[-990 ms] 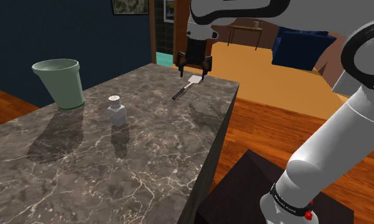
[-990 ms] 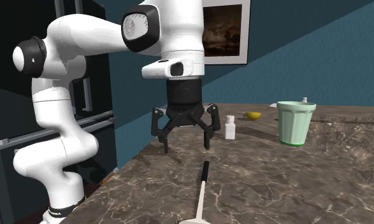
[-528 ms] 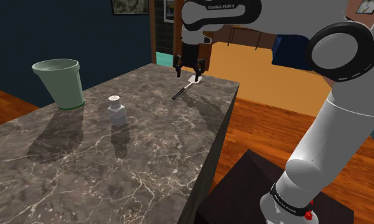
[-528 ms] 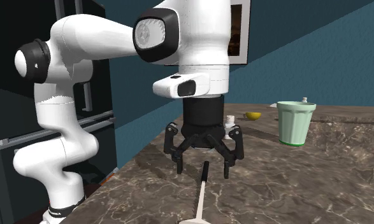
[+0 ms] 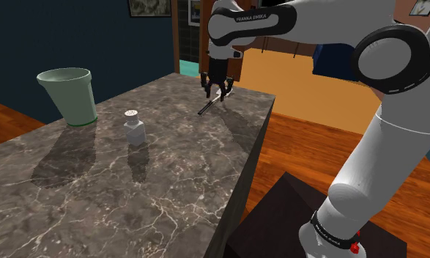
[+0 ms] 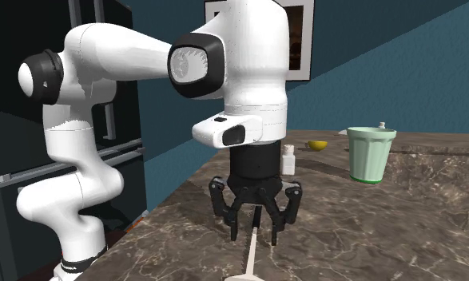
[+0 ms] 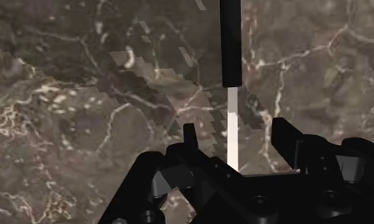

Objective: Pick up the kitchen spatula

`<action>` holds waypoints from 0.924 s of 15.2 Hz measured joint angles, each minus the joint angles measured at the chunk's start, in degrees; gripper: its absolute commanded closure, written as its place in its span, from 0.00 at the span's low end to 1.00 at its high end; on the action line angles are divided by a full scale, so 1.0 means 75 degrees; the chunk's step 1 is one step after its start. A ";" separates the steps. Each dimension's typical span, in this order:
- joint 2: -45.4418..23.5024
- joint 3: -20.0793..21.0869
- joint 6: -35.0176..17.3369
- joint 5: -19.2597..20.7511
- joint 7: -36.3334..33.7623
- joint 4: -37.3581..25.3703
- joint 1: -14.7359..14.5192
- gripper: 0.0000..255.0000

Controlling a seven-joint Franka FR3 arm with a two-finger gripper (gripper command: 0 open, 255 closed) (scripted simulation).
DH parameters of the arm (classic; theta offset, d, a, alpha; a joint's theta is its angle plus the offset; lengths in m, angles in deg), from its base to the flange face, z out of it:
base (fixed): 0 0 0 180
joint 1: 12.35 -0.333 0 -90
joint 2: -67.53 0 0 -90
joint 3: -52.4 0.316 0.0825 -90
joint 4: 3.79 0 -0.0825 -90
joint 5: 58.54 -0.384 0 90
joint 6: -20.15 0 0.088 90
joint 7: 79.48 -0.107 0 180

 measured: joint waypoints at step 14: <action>-0.0026 -0.0001 0.0423 0.0008 -0.0018 -0.0453 0.0001 1.00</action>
